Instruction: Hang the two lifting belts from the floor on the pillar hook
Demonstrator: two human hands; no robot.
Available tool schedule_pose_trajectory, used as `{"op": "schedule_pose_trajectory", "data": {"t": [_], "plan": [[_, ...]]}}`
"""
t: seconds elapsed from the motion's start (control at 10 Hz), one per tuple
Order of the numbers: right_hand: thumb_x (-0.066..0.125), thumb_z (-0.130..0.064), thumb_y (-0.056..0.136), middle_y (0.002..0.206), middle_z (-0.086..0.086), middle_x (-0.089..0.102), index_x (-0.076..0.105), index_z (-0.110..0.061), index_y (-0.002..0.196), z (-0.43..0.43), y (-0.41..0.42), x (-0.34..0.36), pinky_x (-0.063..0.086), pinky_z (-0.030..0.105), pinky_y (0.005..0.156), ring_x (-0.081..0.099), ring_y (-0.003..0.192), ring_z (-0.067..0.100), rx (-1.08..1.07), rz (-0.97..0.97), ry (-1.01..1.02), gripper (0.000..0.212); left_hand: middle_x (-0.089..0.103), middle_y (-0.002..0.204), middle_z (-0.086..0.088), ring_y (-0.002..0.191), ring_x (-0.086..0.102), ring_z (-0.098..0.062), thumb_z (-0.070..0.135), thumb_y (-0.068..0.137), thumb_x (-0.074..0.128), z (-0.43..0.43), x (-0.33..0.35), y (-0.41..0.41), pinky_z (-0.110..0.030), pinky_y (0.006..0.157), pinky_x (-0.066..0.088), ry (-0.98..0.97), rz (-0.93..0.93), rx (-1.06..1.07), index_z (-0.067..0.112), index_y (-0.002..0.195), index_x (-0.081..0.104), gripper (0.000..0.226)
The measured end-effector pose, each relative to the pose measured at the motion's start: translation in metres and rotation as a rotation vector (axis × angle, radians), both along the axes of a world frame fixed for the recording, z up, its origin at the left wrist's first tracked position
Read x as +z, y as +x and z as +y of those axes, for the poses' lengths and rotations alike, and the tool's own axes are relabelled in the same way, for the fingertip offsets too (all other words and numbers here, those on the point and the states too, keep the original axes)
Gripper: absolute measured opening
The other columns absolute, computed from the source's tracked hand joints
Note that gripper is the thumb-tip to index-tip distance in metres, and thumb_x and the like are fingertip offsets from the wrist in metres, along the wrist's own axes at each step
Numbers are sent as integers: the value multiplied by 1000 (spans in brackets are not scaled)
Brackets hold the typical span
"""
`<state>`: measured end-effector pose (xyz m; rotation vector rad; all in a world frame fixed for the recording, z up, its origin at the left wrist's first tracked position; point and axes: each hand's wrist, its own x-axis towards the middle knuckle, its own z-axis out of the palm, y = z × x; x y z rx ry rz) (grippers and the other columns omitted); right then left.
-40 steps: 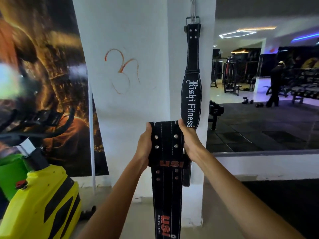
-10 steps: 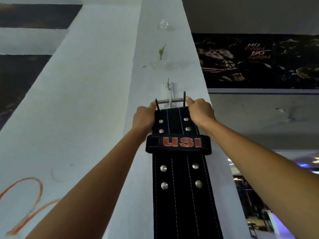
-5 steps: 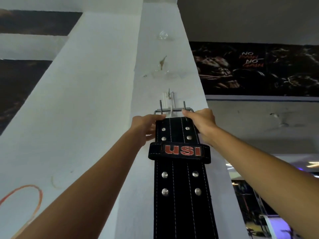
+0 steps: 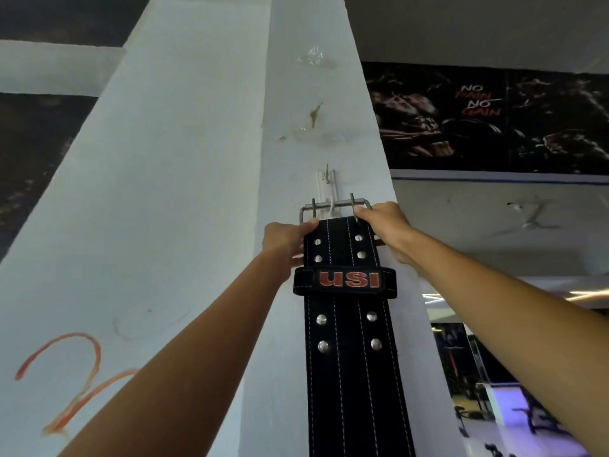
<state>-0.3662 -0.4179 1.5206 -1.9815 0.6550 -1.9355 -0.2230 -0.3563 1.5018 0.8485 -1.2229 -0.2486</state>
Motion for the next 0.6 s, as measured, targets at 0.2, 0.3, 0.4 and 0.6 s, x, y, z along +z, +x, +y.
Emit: {"op": "schedule_pose_trajectory", "data": {"t": [0.2, 0.3, 0.4, 0.6], "plan": [[41, -28, 97, 115, 9, 60, 46, -9, 126, 27, -3, -47, 44, 22, 62, 60, 87, 14, 148, 103, 61, 35, 70, 86, -11, 75, 67, -25, 17, 81, 71, 0, -39, 1, -35, 69, 58, -137, -28, 124, 5, 87, 69, 13], [35, -36, 98, 134, 6, 49, 36, -12, 135, 42, -7, -78, 36, 23, 86, 48, 112, 15, 110, 136, 61, 44, 69, 84, -13, 77, 65, -24, 31, 89, 56, 1, -70, -3, -48, 82, 56, -173, -12, 166, 10, 83, 66, 24], [33, -36, 98, 142, 6, 42, 32, -10, 138, 71, -16, -108, 30, 24, 90, 39, 111, 10, 119, 129, 87, 47, 69, 105, -10, 95, 65, -28, 41, 93, 43, 20, -110, -14, -50, 91, 51, -101, -54, 108, 13, 107, 64, 38], [33, -37, 97, 157, 2, 18, 14, -16, 148, 136, -41, -195, 12, 47, 117, 16, 145, 22, -199, 294, 122, 57, 49, 141, -9, 126, 48, -25, 36, 99, 39, 104, -202, -54, -34, 102, 36, 199, -256, 282, 10, 137, 45, 46]]}}
